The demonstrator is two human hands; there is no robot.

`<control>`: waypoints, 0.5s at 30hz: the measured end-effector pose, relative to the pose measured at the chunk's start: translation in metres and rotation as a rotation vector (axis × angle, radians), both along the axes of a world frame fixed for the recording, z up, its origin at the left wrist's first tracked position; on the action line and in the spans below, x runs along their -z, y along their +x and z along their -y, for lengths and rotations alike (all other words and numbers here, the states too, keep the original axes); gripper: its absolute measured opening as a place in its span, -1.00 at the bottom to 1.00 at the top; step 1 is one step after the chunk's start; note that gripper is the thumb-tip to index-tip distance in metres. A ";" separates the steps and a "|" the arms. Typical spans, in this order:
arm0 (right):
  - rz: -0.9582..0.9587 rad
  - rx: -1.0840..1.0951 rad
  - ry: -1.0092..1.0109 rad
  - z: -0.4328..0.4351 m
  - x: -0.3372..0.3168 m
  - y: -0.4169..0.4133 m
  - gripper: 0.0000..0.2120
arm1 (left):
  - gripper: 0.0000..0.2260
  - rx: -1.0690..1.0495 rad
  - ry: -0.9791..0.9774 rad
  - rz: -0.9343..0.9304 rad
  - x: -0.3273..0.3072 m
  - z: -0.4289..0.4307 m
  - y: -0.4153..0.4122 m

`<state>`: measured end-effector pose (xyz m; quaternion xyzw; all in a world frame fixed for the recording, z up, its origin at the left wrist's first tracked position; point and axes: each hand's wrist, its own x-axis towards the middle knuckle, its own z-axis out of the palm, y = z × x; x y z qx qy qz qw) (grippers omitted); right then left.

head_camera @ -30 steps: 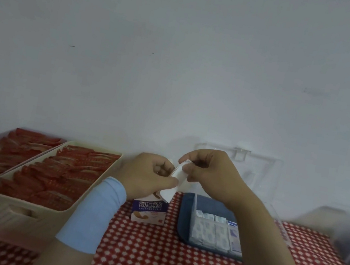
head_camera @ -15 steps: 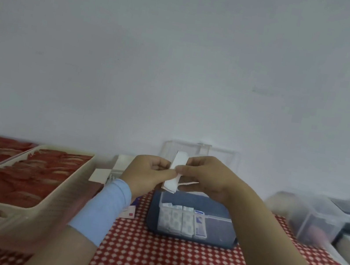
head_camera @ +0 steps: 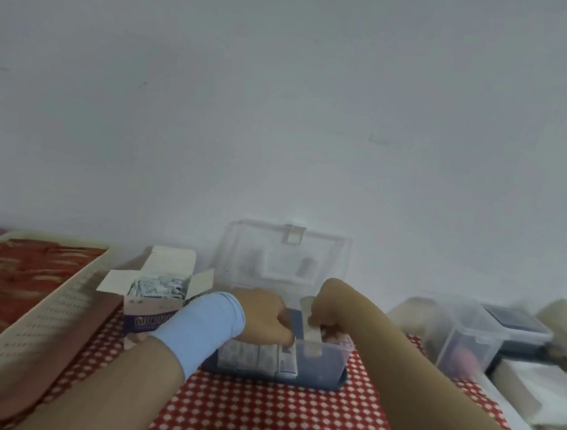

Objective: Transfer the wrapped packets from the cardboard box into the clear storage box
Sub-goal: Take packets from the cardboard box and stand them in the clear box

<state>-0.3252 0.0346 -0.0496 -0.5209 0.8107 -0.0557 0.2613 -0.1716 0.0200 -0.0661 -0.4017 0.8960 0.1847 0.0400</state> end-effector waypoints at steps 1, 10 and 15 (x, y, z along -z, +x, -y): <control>-0.053 -0.014 0.025 0.002 0.002 0.002 -0.83 | -0.57 0.018 -0.003 0.053 0.003 0.000 -0.003; -0.392 -0.191 0.186 0.014 0.021 0.012 -0.70 | -0.88 0.095 -0.040 0.178 0.029 -0.001 -0.020; -0.476 -0.243 0.263 0.016 0.025 0.015 -0.70 | -0.81 0.075 -0.052 0.182 0.038 0.005 -0.020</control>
